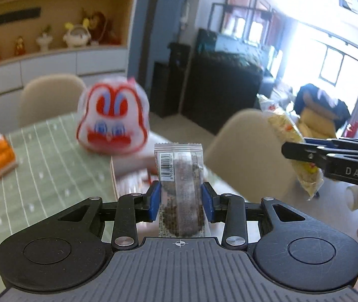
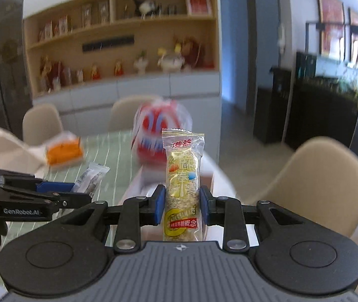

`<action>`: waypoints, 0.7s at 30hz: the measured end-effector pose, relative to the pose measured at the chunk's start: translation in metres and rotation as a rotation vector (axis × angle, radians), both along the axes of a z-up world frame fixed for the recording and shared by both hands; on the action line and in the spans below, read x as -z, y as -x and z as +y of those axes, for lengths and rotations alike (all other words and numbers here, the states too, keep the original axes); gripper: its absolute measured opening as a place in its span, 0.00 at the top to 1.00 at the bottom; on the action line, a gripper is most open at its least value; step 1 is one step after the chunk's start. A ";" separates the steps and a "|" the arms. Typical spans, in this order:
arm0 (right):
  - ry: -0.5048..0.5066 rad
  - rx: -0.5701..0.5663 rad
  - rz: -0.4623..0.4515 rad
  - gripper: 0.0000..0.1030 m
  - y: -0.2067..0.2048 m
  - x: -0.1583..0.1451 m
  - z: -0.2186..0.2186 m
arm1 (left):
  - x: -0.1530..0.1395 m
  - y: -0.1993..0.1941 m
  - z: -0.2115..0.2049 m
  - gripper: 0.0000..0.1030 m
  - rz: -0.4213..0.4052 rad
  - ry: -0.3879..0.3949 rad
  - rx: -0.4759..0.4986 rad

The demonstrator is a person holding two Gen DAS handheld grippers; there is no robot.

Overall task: Organize snacks
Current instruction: 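Lift both packets and carry them over the pink box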

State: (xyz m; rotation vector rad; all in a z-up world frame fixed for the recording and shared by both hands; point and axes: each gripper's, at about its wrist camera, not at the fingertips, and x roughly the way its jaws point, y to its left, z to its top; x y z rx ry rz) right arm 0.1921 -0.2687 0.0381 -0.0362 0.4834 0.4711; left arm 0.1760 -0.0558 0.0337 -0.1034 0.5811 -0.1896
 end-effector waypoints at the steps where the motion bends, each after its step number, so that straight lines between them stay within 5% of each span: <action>1: 0.002 0.002 -0.017 0.72 -0.006 -0.005 -0.001 | -0.004 -0.007 -0.003 0.61 -0.008 0.001 -0.004; 11: 0.012 -0.055 0.023 0.72 -0.063 0.000 0.003 | 0.013 -0.056 -0.021 0.61 0.043 0.019 -0.002; 15: -0.004 -0.101 0.099 0.72 -0.093 0.026 0.014 | 0.049 -0.091 -0.009 0.61 0.095 0.056 -0.035; 21: -0.045 -0.131 0.292 0.72 -0.146 0.094 0.038 | 0.123 -0.146 0.016 0.59 0.239 0.223 -0.043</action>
